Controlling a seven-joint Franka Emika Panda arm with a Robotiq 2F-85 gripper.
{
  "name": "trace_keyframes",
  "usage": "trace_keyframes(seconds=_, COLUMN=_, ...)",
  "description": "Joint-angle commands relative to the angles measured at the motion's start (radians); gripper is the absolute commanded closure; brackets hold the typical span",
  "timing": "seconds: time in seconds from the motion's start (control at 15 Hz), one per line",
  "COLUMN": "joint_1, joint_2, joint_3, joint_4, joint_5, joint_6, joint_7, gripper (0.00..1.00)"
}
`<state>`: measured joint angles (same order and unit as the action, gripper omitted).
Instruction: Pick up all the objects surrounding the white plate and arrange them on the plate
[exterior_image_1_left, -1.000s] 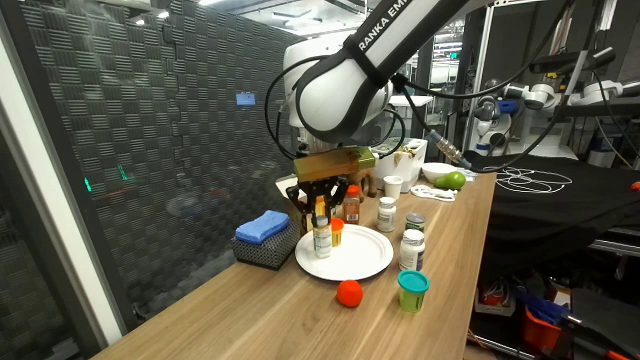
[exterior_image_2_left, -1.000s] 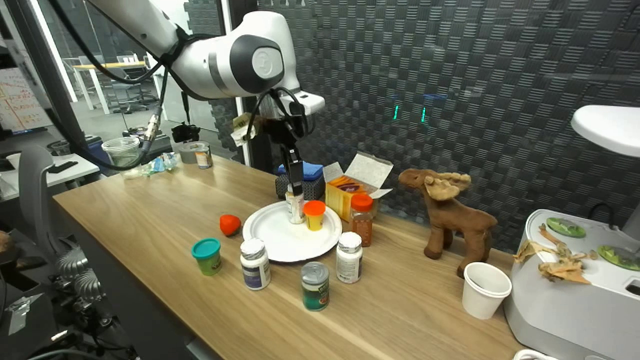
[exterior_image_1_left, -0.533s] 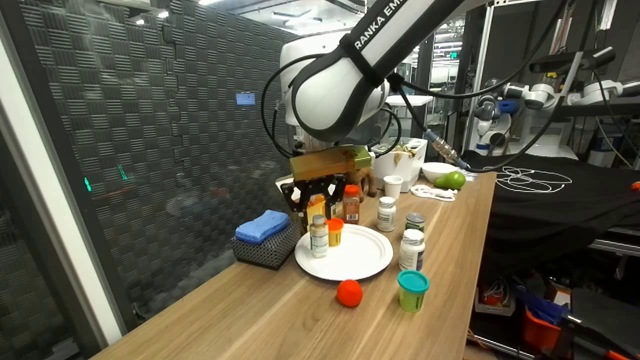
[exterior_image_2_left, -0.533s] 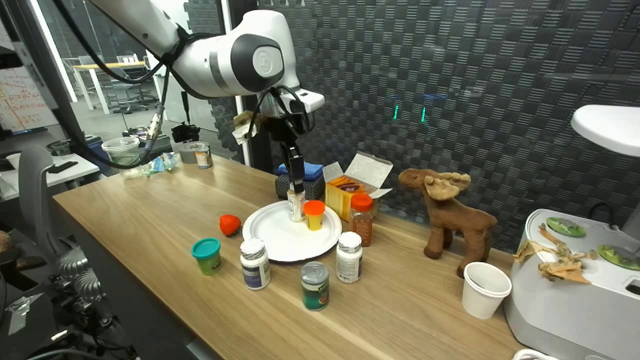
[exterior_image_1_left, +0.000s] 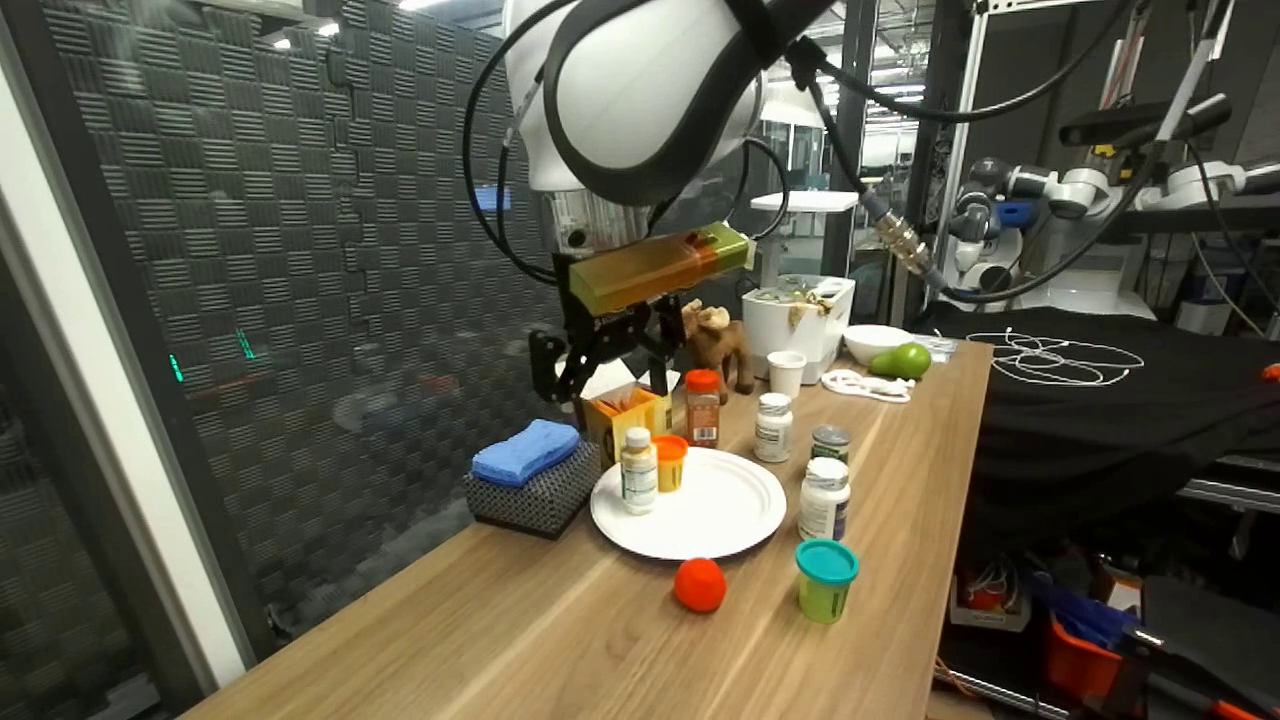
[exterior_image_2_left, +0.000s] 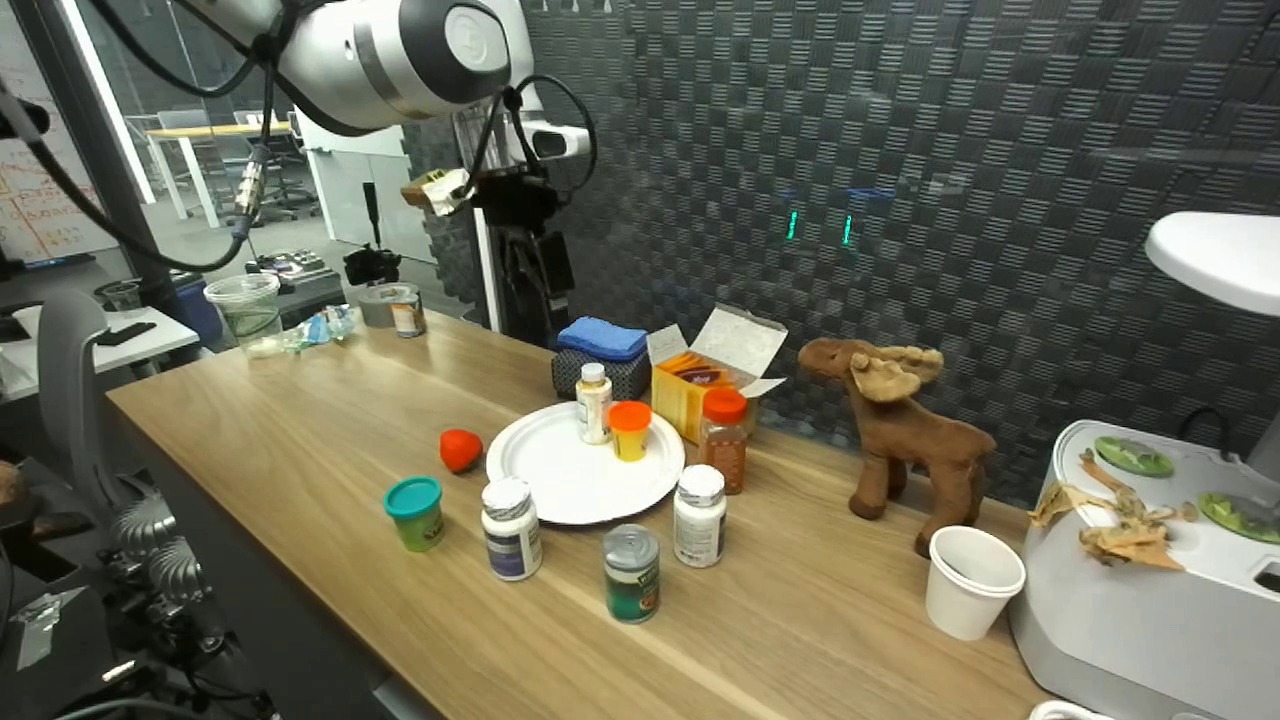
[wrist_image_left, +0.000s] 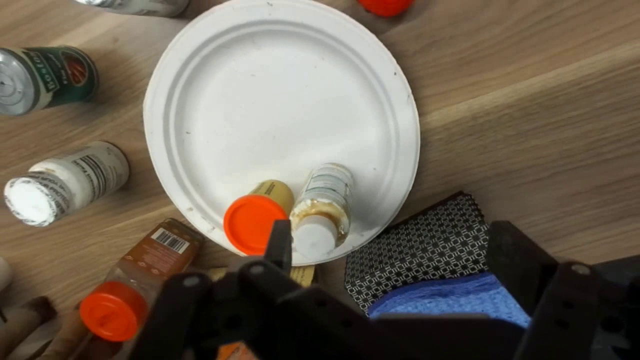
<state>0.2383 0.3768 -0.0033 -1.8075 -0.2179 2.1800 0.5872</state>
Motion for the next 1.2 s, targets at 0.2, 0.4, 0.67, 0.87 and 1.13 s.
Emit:
trace_keyframes(seconds=0.2, joint_1=0.007, joint_2=-0.011, joint_3=-0.004, joint_4=-0.014, joint_5=-0.031, joint_6=0.014, joint_7=0.006, gripper=0.00)
trace_keyframes(seconds=0.4, joint_1=0.034, joint_2=-0.053, joint_3=0.002, joint_4=-0.068, joint_5=-0.093, joint_6=0.055, joint_7=0.012, gripper=0.00)
trace_keyframes(seconds=0.67, joint_1=0.082, joint_2=-0.118, joint_3=0.011, joint_4=-0.152, joint_5=-0.195, joint_6=0.033, joint_7=0.100, gripper=0.00)
trace_keyframes(seconds=0.87, joint_1=0.081, joint_2=-0.163, joint_3=0.047, joint_4=-0.231, joint_5=-0.201, joint_6=0.053, joint_7=0.099, gripper=0.00)
trace_keyframes(seconds=1.13, joint_1=0.040, joint_2=-0.161, joint_3=0.086, joint_4=-0.327, joint_5=-0.102, joint_6=0.149, joint_7=0.043, gripper=0.00)
